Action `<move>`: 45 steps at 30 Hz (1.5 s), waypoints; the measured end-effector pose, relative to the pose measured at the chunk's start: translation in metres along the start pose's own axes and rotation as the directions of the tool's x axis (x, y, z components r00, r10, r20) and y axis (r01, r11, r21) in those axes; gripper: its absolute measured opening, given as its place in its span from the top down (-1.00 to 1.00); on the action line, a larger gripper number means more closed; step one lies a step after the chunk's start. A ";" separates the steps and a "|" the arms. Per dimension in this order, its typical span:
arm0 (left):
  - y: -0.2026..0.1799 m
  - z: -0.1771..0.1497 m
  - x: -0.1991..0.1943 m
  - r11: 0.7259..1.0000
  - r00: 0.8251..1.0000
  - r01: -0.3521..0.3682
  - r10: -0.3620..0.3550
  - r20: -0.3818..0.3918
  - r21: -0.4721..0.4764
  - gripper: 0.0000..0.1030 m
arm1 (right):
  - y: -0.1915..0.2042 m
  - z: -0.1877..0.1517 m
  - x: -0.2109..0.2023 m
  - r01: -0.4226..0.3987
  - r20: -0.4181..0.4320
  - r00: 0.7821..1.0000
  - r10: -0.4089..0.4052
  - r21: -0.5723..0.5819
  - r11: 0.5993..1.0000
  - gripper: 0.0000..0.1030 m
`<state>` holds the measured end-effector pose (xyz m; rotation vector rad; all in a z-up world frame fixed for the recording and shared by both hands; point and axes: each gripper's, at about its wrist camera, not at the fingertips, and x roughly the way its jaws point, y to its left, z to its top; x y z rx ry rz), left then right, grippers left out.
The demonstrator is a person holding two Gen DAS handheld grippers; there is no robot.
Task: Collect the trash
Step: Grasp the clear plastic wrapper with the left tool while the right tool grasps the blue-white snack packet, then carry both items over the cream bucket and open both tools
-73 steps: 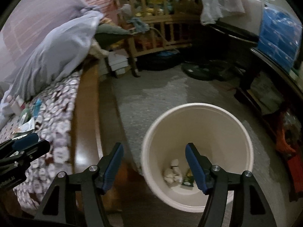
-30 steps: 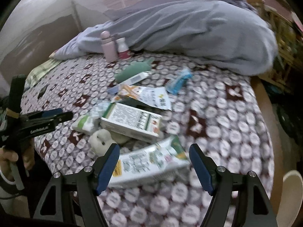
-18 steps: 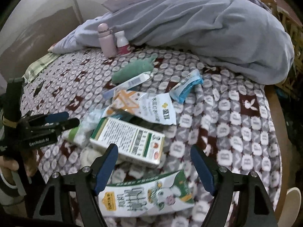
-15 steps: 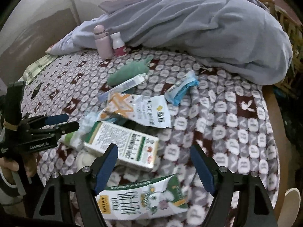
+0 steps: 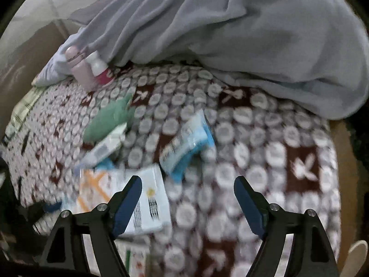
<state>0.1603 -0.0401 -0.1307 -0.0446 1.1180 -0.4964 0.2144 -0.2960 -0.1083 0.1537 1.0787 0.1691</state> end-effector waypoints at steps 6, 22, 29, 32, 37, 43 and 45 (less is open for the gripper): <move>0.008 0.001 -0.005 0.999 1.000 0.027 -0.027 0.001 -0.028 0.40 | 0.005 0.023 0.046 0.037 -0.065 0.997 -0.038 -0.007 0.999 0.11; 0.001 -0.004 -0.069 0.998 0.993 -0.041 0.046 0.106 -0.048 0.81 | 0.012 -0.029 -0.059 -0.048 0.120 0.991 0.059 -0.094 0.994 0.42; -0.049 -0.014 -0.090 0.997 0.987 -0.061 0.055 0.150 0.038 0.81 | 0.016 -0.076 -0.100 -0.048 0.150 0.987 0.064 -0.111 0.993 0.42; -0.074 -0.021 -0.090 0.997 0.988 -0.047 0.037 0.147 0.066 0.81 | 0.011 -0.096 -0.112 -0.049 0.151 0.986 0.065 -0.106 0.993 0.42; -0.115 -0.031 -0.077 0.992 0.991 -0.052 0.038 0.127 0.112 0.81 | -0.006 -0.130 -0.129 -0.020 0.154 0.987 0.034 -0.085 0.996 0.42; -0.159 -0.041 -0.066 0.988 0.993 -0.023 0.005 0.121 0.151 0.81 | -0.028 -0.163 -0.143 0.017 0.150 0.989 -0.008 -0.058 0.998 0.42; -0.173 -0.043 -0.062 0.985 0.993 -0.026 0.006 0.119 0.168 0.81 | -0.037 -0.173 -0.149 0.034 0.157 0.987 -0.026 -0.048 0.998 0.42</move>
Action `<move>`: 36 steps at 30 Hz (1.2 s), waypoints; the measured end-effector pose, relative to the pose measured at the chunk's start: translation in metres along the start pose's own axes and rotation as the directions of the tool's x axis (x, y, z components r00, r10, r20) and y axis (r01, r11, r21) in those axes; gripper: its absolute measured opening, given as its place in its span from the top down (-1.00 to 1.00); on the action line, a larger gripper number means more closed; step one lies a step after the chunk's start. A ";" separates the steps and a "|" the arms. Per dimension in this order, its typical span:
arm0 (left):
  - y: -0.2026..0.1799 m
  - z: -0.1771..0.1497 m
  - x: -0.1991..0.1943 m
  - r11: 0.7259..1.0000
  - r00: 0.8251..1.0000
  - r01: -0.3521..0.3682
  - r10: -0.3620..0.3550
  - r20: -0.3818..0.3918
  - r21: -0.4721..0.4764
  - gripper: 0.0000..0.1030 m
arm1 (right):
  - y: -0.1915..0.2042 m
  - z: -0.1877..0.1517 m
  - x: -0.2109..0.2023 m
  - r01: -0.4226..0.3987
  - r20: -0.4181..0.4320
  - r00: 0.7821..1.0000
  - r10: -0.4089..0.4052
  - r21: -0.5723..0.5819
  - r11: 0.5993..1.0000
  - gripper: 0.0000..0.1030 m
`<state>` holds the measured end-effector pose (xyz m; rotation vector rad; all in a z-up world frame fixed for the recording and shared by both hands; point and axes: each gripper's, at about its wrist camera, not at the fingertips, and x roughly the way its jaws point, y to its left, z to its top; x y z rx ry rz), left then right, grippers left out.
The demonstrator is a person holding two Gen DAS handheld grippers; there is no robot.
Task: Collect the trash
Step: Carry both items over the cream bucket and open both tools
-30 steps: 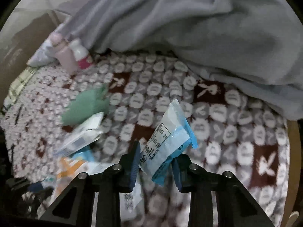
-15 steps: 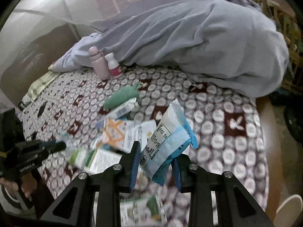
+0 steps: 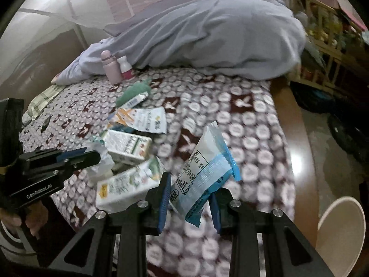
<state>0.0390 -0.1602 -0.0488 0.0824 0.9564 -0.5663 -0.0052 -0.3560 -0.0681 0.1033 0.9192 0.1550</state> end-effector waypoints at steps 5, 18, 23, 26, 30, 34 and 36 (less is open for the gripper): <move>-0.033 0.000 0.006 0.999 1.000 -0.001 0.001 0.007 0.051 0.81 | -0.019 -0.017 -0.016 0.013 0.016 1.000 -0.013 0.036 0.999 0.42; -0.115 0.003 0.024 0.986 0.998 0.062 -0.062 -0.004 0.158 0.81 | -0.081 -0.056 -0.067 0.111 0.049 0.992 -0.118 0.137 0.984 0.42; -0.140 0.004 0.030 0.978 0.998 0.069 -0.070 -0.004 0.197 0.81 | -0.101 -0.067 -0.080 0.138 0.051 0.987 -0.150 0.178 0.974 0.42; -0.154 0.005 0.033 0.973 0.997 0.076 -0.077 -0.005 0.216 0.81 | -0.112 -0.074 -0.086 0.151 0.053 0.985 -0.164 0.203 0.968 0.42; -0.176 0.004 0.039 0.963 0.995 0.095 -0.095 -0.012 0.253 0.81 | -0.127 -0.083 -0.095 0.175 0.051 0.980 -0.192 0.229 0.957 0.42; -0.198 0.003 0.047 0.951 0.993 0.117 -0.114 -0.026 0.285 0.81 | -0.143 -0.092 -0.104 0.191 0.051 0.976 -0.212 0.265 0.945 0.42; -0.208 0.003 0.051 0.946 0.991 0.137 -0.130 -0.041 0.294 0.81 | -0.153 -0.098 -0.108 0.202 0.048 0.973 -0.225 0.286 0.937 0.42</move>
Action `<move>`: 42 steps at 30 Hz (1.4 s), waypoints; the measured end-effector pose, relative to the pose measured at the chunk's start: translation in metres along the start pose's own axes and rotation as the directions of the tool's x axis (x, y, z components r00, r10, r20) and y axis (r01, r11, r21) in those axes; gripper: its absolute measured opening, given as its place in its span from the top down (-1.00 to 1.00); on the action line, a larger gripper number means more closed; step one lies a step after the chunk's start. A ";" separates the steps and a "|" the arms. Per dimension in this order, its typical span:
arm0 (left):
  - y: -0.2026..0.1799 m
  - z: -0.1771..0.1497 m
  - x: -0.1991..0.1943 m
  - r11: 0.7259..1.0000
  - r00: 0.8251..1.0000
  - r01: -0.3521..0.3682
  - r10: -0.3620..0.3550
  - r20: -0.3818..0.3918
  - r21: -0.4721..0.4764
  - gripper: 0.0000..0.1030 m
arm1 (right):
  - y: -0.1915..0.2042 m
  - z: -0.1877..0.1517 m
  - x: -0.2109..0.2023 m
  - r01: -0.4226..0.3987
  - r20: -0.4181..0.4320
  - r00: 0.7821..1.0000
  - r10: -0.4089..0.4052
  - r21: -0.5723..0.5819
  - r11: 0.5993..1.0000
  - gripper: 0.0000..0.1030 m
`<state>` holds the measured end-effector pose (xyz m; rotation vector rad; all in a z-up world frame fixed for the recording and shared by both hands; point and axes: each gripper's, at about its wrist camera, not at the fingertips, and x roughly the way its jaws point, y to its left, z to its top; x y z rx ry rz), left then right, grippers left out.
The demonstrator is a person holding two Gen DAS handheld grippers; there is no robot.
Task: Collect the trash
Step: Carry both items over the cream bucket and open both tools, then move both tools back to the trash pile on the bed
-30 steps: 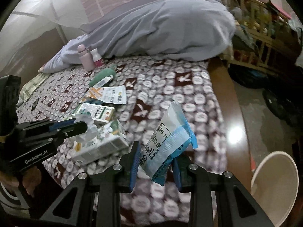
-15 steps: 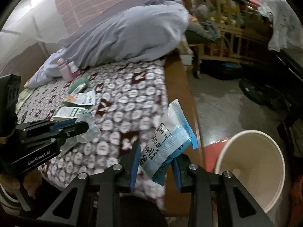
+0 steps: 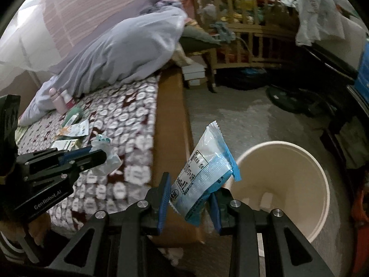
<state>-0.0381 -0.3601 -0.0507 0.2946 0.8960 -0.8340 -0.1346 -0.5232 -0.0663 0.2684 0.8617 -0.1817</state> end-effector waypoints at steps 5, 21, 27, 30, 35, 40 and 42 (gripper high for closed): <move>-0.020 0.007 0.014 0.999 0.999 0.036 -0.036 -0.022 0.025 0.81 | -0.025 -0.008 -0.003 0.045 -0.011 0.999 -0.045 0.040 0.998 0.42; -0.071 0.036 0.051 0.985 0.982 0.173 -0.172 -0.076 0.008 0.81 | -0.077 -0.023 -0.002 0.137 -0.041 0.990 -0.133 0.120 0.983 0.42; -0.086 0.041 0.066 0.974 0.969 0.228 -0.227 -0.095 -0.002 0.78 | -0.096 -0.030 0.000 0.175 -0.057 0.984 -0.168 0.144 0.974 0.42; -0.090 0.043 0.072 0.964 0.958 0.265 -0.266 -0.107 -0.025 0.43 | -0.106 -0.032 0.002 0.185 -0.063 0.982 -0.177 0.167 0.969 0.42; -0.091 0.048 0.073 0.951 0.947 0.307 -0.310 -0.088 -0.041 -0.01 | -0.121 -0.032 0.007 0.253 -0.082 0.967 -0.241 0.203 0.946 0.08; -0.085 0.048 0.072 0.957 0.954 0.285 -0.288 -0.088 -0.046 -0.01 | -0.127 -0.034 0.014 0.259 -0.103 0.965 -0.241 0.234 0.937 -0.06; -0.079 0.046 0.070 0.962 0.959 0.266 -0.270 -0.088 -0.057 -0.01 | -0.126 -0.036 0.015 0.257 -0.106 0.965 -0.238 0.238 0.937 -0.14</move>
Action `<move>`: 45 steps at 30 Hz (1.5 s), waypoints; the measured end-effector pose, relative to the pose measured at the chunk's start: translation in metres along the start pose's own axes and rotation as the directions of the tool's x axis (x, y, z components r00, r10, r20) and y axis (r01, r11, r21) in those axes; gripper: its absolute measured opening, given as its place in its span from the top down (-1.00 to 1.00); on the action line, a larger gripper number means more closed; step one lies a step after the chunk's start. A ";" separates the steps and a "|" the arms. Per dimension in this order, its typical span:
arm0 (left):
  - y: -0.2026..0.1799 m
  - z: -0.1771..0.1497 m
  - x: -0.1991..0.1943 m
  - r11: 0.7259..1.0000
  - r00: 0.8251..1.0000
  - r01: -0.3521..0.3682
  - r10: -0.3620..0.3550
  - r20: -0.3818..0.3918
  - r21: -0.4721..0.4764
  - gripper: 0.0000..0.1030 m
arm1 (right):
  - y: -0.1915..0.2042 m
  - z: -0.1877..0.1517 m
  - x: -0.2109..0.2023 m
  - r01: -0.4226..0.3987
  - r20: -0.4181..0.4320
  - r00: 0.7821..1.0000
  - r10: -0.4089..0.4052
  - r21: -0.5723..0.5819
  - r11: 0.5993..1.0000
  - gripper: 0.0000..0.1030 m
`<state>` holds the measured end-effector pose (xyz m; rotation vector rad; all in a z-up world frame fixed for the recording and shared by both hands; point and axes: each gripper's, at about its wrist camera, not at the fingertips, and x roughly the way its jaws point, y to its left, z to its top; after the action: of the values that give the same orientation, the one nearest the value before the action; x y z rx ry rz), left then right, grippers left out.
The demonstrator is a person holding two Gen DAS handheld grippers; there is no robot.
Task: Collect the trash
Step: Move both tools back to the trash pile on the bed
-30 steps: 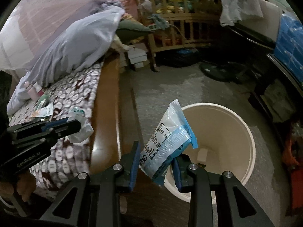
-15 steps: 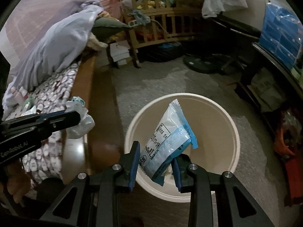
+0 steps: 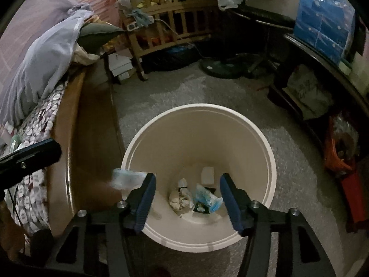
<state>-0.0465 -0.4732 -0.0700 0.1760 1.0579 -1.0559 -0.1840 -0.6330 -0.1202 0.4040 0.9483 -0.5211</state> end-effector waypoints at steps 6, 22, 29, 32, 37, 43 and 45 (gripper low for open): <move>0.019 -0.011 -0.020 0.995 0.994 -0.102 0.102 0.027 -0.016 -0.01 | 0.014 -0.003 -0.002 -0.031 0.002 1.000 0.031 -0.019 0.999 -0.16; 0.086 -0.050 -0.093 0.935 0.930 -0.344 0.351 0.110 -0.082 -0.01 | 0.111 -0.006 -0.020 -0.126 0.018 0.991 0.131 -0.163 0.979 -0.23; 0.115 -0.070 -0.130 0.902 0.892 -0.419 0.430 0.138 -0.103 -0.01 | 0.162 -0.009 -0.022 -0.175 0.005 0.983 0.182 -0.245 0.954 -0.24; 0.130 -0.081 -0.145 0.890 0.881 -0.438 0.453 0.138 -0.127 -0.01 | 0.187 -0.013 -0.024 -0.209 -0.007 0.977 0.215 -0.277 0.938 -0.25; 0.162 -0.104 -0.175 0.860 0.855 -0.476 0.501 0.130 -0.184 -0.01 | 0.225 -0.020 -0.023 -0.250 -0.036 0.967 0.253 -0.338 0.908 -0.30; 0.208 -0.133 -0.207 0.807 0.813 -0.537 0.573 0.106 -0.247 -0.01 | 0.276 -0.032 -0.020 -0.304 -0.083 0.951 0.297 -0.409 0.861 -0.30; 0.227 -0.143 -0.218 0.789 0.802 -0.548 0.590 0.093 -0.277 -0.01 | 0.289 -0.035 -0.023 -0.315 -0.088 0.947 0.308 -0.431 0.846 -0.30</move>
<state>0.0233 -0.1352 -0.0536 0.1905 0.8772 -0.3759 -0.0489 -0.3759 -0.0904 0.1438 0.9608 0.0036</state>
